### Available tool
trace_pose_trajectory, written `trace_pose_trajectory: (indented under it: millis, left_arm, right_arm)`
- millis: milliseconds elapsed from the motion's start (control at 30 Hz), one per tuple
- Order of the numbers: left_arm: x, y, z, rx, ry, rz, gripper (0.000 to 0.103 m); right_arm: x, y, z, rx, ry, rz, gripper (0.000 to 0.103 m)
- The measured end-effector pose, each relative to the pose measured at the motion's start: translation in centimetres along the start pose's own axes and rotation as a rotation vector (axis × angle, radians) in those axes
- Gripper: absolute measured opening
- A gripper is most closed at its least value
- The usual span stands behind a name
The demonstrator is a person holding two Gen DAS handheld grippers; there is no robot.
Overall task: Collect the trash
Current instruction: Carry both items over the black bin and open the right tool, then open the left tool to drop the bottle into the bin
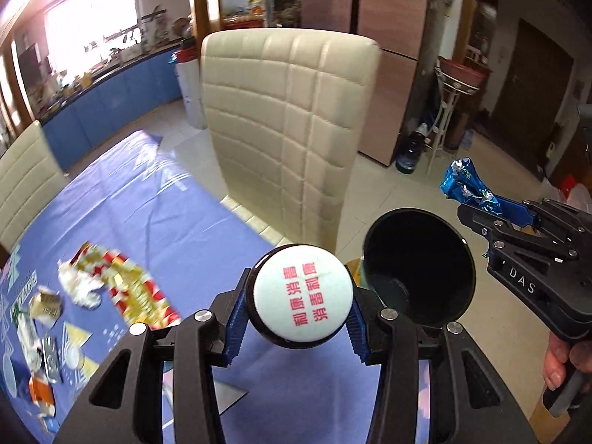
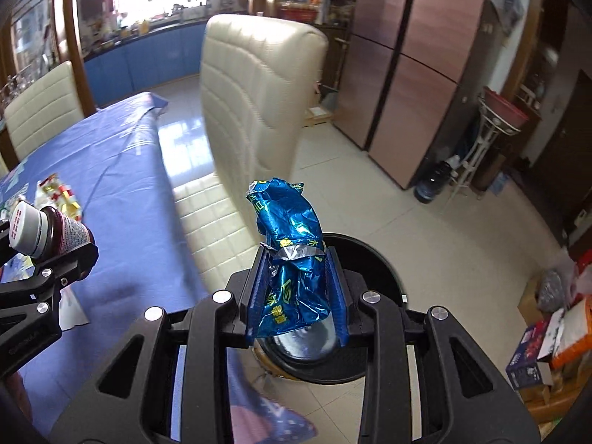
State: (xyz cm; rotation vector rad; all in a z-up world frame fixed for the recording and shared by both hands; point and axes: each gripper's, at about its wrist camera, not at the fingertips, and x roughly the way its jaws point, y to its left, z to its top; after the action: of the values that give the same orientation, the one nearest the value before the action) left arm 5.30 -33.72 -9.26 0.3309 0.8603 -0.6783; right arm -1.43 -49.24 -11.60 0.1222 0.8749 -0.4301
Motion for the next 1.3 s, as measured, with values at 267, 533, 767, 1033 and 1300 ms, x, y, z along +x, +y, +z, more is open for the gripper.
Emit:
trace_pose_trajectory:
  millis: [267, 533, 767, 1033, 1300]
  left_arm:
    - [1.4, -4.2, 3.1, 0.060, -0.009, -0.039, 0.044]
    - [2.0, -8.0, 5.0, 0.121, -0.015, -0.087, 0.044]
    - [2.0, -11.4, 6.9, 0.165, -0.056, -0.136, 0.044]
    - [2.6, -12.1, 7.9, 0.158, -0.054, -0.157, 0.025]
    - [3.0, -10.6, 7.5, 0.107, -0.010, -0.126, 0.029]
  right_arm:
    - [-0.5, -4.2, 0.3, 0.088, -0.062, -0.037, 0.089]
    - [-0.1, -7.2, 0.0, 0.136, -0.067, -0.131, 0.092]
    - [-0.8, -9.6, -0.8, 0.186, -0.068, -0.182, 0.095]
    - [-1.2, -11.4, -1.6, 0.224, -0.071, -0.205, 0.095]
    - [-0.9, -10.7, -1.6, 0.208, -0.063, -0.188, 0.095]
